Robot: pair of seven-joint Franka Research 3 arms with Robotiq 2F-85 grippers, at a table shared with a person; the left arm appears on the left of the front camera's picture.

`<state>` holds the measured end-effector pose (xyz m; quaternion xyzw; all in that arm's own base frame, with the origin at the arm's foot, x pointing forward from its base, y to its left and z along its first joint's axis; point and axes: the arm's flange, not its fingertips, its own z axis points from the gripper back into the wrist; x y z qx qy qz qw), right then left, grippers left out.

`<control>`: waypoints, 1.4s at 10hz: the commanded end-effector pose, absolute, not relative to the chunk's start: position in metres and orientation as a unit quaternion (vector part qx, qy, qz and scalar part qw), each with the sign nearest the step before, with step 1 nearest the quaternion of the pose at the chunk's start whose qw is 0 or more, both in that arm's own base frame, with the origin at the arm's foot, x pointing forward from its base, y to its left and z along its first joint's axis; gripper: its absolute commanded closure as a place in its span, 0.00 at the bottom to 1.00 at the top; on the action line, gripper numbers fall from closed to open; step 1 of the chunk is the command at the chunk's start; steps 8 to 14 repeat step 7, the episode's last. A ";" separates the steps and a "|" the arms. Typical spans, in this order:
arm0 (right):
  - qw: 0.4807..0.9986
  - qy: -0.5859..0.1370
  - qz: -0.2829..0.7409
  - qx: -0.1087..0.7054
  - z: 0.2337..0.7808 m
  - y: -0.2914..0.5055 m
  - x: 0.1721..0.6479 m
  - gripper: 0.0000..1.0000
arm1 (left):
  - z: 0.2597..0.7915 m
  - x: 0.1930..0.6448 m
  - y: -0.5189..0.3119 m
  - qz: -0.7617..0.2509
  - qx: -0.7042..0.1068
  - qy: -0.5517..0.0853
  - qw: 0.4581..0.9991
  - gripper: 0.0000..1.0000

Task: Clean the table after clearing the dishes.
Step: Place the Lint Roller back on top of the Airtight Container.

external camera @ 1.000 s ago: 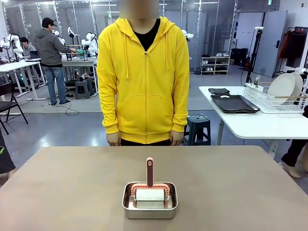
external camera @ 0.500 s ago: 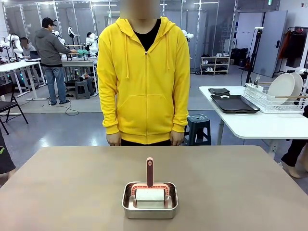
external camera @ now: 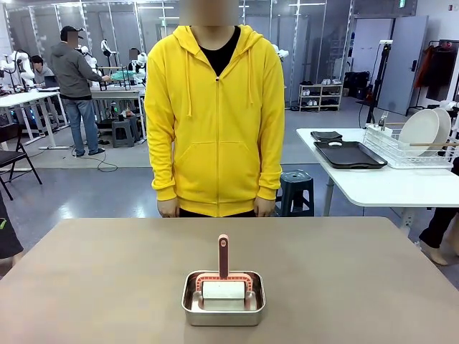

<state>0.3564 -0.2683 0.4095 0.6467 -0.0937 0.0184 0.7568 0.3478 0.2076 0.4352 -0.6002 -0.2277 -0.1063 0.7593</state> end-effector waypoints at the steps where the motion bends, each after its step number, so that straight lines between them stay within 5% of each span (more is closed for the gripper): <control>1: 0.760 -0.096 0.021 0.643 0.413 -0.264 0.355 0.00 | 0.439 0.343 0.208 -0.107 -0.599 -0.227 0.761 0.00; 14: 0.760 -0.096 0.021 0.643 0.413 -0.264 0.355 0.00 | 0.439 0.343 0.208 -0.107 -0.599 -0.227 0.761 0.00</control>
